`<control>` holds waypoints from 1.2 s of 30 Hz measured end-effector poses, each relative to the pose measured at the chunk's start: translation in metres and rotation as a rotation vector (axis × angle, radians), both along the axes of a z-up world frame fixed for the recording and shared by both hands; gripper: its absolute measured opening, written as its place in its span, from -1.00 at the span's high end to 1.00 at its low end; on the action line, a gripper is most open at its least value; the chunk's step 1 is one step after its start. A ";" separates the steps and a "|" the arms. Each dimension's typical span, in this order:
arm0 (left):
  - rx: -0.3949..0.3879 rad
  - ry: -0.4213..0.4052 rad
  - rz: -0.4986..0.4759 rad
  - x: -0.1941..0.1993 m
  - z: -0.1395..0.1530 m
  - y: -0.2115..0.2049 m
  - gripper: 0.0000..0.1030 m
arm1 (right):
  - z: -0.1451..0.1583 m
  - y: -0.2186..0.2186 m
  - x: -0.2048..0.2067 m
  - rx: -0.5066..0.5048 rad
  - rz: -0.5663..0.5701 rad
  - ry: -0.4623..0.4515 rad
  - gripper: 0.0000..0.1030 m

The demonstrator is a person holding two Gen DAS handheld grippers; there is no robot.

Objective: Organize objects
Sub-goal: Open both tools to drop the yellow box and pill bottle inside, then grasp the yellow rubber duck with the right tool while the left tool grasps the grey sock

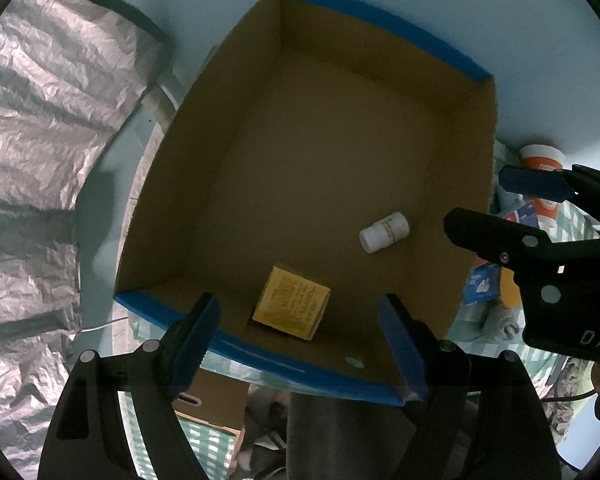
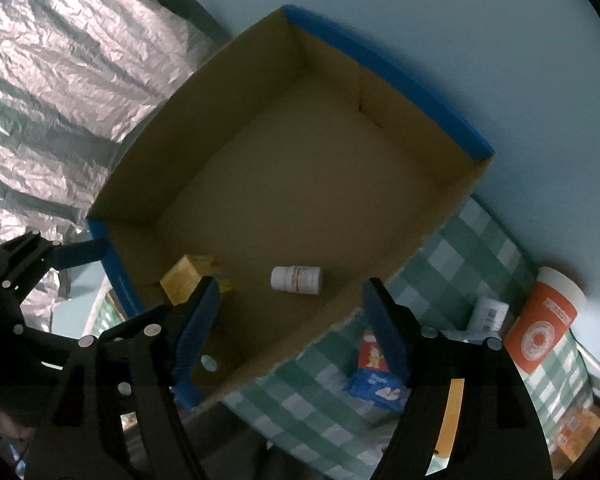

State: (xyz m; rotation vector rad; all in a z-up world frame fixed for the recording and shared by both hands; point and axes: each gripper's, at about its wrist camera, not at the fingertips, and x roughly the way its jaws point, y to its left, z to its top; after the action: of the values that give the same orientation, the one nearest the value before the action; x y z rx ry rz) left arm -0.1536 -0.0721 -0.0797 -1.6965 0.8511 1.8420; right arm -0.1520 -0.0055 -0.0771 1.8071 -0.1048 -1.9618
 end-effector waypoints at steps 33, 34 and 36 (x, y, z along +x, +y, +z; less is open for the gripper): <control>0.042 -0.034 -0.008 0.087 0.000 0.065 -0.62 | -0.016 0.128 0.063 0.044 -0.142 -0.043 -0.50; 0.043 -0.036 -0.012 0.090 0.000 0.067 -0.62 | -0.018 0.133 0.065 0.047 -0.148 -0.047 -0.50; 0.041 -0.037 -0.019 0.096 -0.002 0.072 -0.62 | -0.021 0.141 0.070 0.052 -0.154 -0.054 -0.50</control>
State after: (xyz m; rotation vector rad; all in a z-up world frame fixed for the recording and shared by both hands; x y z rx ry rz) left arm -0.0577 0.0001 -0.0816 -1.6864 0.8061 1.7972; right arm -0.0821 0.1357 -0.0978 1.9376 -0.2189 -2.0371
